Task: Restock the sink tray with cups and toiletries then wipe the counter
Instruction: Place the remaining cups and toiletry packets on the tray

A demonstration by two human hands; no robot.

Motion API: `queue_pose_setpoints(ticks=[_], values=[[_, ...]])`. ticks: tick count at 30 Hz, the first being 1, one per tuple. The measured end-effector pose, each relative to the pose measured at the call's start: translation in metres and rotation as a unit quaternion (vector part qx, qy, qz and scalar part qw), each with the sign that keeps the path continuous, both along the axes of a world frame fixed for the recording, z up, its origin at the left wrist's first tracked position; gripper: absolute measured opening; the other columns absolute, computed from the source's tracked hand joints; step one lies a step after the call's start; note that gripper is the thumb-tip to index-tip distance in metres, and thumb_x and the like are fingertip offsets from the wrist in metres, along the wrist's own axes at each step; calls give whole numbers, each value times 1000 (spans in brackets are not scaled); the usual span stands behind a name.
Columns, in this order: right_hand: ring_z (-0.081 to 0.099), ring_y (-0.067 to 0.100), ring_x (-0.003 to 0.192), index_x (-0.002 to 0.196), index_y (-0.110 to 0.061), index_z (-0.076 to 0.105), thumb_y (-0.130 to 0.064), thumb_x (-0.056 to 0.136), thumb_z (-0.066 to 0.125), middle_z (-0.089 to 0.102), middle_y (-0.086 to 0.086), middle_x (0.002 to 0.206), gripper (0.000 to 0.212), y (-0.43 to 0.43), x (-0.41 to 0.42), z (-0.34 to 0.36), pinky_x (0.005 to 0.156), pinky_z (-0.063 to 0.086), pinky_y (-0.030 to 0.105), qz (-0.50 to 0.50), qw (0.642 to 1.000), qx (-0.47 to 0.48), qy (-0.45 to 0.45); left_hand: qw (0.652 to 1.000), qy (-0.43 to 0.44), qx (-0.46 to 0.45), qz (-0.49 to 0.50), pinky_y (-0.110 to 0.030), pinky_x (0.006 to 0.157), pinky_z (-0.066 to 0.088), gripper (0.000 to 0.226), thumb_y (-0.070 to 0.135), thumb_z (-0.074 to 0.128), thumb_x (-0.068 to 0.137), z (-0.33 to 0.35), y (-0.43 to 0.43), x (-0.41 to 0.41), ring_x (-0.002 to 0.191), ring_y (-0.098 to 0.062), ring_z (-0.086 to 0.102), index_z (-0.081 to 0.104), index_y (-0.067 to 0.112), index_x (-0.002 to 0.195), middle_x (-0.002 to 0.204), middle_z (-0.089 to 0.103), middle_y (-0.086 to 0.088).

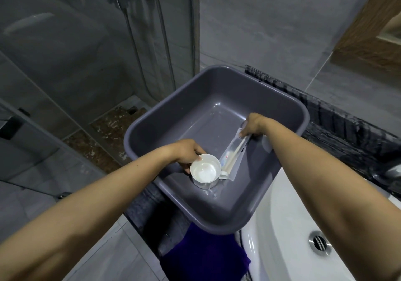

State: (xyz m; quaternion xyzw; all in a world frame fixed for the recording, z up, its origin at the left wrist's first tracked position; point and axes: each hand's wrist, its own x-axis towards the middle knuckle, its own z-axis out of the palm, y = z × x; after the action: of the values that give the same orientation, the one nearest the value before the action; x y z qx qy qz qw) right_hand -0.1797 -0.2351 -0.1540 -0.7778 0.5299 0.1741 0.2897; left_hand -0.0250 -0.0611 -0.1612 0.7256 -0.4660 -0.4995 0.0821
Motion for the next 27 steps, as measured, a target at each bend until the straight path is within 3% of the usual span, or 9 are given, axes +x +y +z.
queue_pose_setpoints(ticks=[4, 7, 10, 12, 14, 17, 20, 22, 27], values=[[61, 25, 106, 122, -6, 62, -24, 80, 73, 64, 12, 123, 47, 2, -1, -1, 96, 49, 33, 32, 999, -17, 38, 1000, -3, 11, 10, -23, 50, 57, 34, 2, 45, 86, -1, 0, 0, 63, -25, 63, 69, 13, 107, 89, 66, -11], [57, 21, 89, 119, -8, 63, -26, 80, 72, 66, 11, 108, 45, 2, 3, -4, 82, 51, 31, 41, 997, -31, 57, 1000, -4, 19, 16, -26, 57, 57, 31, 4, 47, 86, 0, 0, 0, 66, -27, 65, 69, 12, 108, 87, 67, -11], [54, 23, 80, 84, -8, 65, -26, 77, 76, 60, 10, 90, 23, 0, 4, -6, 70, 44, 28, 42, 996, -34, 70, 1000, 2, 20, 18, -28, 59, 57, 29, 4, 50, 86, 1, -1, 0, 67, -30, 65, 68, 9, 108, 87, 66, -13], [54, 25, 76, 67, -7, 56, -24, 75, 78, 59, 11, 86, 28, -2, 3, -7, 69, 44, 29, 32, 997, -22, 66, 1000, 3, 20, 20, -30, 62, 58, 28, 3, 50, 86, 2, -1, 0, 74, -34, 66, 69, 9, 106, 88, 66, -13], [55, 26, 77, 79, -4, 61, -22, 74, 78, 60, 13, 88, 26, -4, 1, -8, 70, 46, 30, 22, 999, -13, 44, 1000, -2, 17, 18, -31, 64, 59, 28, 2, 50, 86, 3, -1, 0, 77, -35, 67, 70, 10, 104, 88, 67, -13], [56, 26, 81, 100, -3, 63, -20, 74, 79, 62, 14, 95, 34, -8, -2, -7, 78, 49, 34, 5, 1000, 11, 0, 1000, -11, 14, 15, -29, 59, 58, 27, 2, 49, 86, 5, 0, -1, 67, -32, 66, 70, 10, 102, 86, 67, -12], [54, 25, 63, 83, -5, 61, -10, 77, 76, 60, 14, 77, 18, -12, -7, -1, 65, 47, 32, -27, 995, 61, -73, 1000, -17, 10, 15, -26, 53, 57, 26, 1, 50, 87, 7, 1, -1, 59, -26, 62, 69, 6, 103, 86, 65, -14], [51, 21, 51, 71, -8, 57, -5, 78, 74, 57, 12, 63, 19, -15, -12, 7, 52, 46, 30, -47, 987, 93, -122, 1000, -20, 2, 18, -26, 53, 57, 26, 0, 49, 87, 10, 1, 0, 57, -25, 62, 69, 4, 104, 83, 64, -15], [62, 9, 43, 68, -10, 57, 3, 78, 71, 62, 2, 51, 22, -14, -20, 44, 40, 49, 16, -51, 969, 90, -223, 999, -39, -33, 14, -24, 50, 55, 28, 0, 48, 85, 31, -4, 3, 58, -25, 61, 70, 4, 101, 79, 65, -14]])
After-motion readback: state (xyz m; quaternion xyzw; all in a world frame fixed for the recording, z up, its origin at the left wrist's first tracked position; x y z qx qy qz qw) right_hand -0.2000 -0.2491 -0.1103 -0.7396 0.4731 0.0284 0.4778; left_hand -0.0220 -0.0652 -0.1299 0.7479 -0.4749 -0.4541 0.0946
